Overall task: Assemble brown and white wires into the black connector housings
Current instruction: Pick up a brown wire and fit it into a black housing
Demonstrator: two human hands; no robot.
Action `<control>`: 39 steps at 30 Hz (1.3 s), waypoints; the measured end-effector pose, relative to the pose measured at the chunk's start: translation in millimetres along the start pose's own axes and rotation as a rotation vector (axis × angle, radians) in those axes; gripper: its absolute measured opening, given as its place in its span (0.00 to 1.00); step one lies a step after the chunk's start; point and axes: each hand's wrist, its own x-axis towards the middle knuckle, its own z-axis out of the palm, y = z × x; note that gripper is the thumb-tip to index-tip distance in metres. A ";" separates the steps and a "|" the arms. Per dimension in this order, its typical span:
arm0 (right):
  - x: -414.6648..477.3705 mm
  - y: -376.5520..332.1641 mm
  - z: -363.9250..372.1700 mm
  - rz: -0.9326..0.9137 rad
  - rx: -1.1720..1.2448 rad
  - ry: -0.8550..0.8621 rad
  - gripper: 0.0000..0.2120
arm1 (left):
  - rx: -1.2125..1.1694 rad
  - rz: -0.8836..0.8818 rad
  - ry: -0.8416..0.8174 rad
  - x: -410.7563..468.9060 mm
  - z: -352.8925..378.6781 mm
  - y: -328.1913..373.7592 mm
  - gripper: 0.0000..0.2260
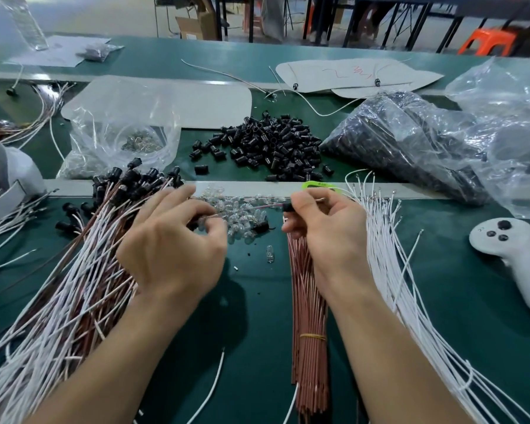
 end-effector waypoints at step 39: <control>0.7 1.4 -6.6 -0.114 -0.132 -0.315 0.06 | -0.900 -0.104 -0.635 -1.2 21.3 -4.2 0.07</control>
